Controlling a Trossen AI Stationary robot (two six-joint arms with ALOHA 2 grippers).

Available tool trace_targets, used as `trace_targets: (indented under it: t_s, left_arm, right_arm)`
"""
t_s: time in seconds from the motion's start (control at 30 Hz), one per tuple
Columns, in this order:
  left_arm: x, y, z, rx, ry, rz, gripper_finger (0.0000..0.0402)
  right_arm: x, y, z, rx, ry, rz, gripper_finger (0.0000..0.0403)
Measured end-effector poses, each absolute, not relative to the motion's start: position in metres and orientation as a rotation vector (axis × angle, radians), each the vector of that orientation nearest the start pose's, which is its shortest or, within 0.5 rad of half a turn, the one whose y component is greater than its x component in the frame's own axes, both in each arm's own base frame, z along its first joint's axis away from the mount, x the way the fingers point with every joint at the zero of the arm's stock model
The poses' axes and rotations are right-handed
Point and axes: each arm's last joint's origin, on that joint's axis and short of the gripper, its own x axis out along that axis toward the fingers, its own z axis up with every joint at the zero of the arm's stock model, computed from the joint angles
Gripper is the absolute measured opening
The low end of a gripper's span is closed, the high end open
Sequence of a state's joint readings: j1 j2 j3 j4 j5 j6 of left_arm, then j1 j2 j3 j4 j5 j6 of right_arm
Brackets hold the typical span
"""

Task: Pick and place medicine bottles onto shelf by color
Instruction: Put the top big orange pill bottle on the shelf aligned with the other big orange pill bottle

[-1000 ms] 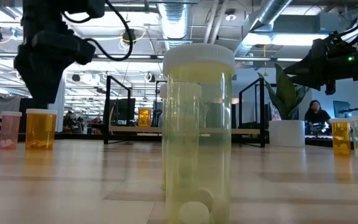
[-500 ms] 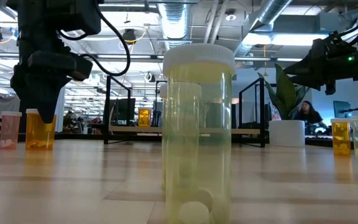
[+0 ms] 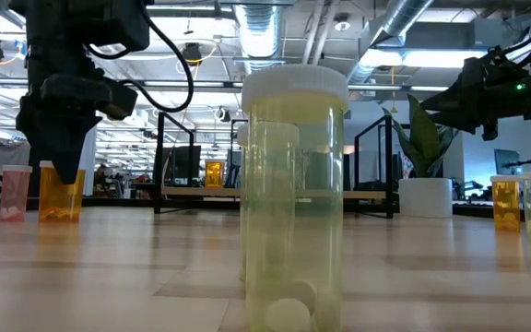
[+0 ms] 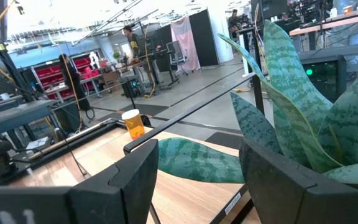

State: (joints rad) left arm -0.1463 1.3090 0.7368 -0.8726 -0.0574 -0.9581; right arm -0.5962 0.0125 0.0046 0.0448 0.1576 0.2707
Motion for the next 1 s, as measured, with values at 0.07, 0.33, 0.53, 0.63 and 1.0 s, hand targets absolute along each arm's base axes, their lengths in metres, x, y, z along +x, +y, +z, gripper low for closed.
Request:
trace_targets:
  t_s: [0.07, 0.33, 0.53, 0.63, 1.0]
  left_arm:
    - [0.200, -0.028, 0.180, -0.639, 1.336, 0.610, 0.0179]
    - [0.212, -0.027, 0.196, -0.638, 1.285, 0.551, 0.0190]
    - [0.230, -0.015, 0.227, -0.590, 1.181, 0.492, 0.0191]
    - [0.239, -0.002, 0.246, -0.565, 1.108, 0.490, 0.0191]
    - [0.274, 0.066, 0.278, -0.481, 1.143, 0.468, 0.0192]
  right_arm:
    - [0.078, -0.059, 0.168, 0.249, -0.138, -0.744, 0.0249]
    - [0.078, -0.059, 0.168, 0.249, -0.139, -0.744, 0.0249]
    - [0.078, -0.059, 0.168, 0.249, -0.139, -0.744, 0.0249]
    - [0.078, -0.059, 0.168, 0.250, -0.138, -0.744, 0.0249]
    - [0.078, -0.059, 0.168, 0.250, -0.138, -0.744, 0.0249]
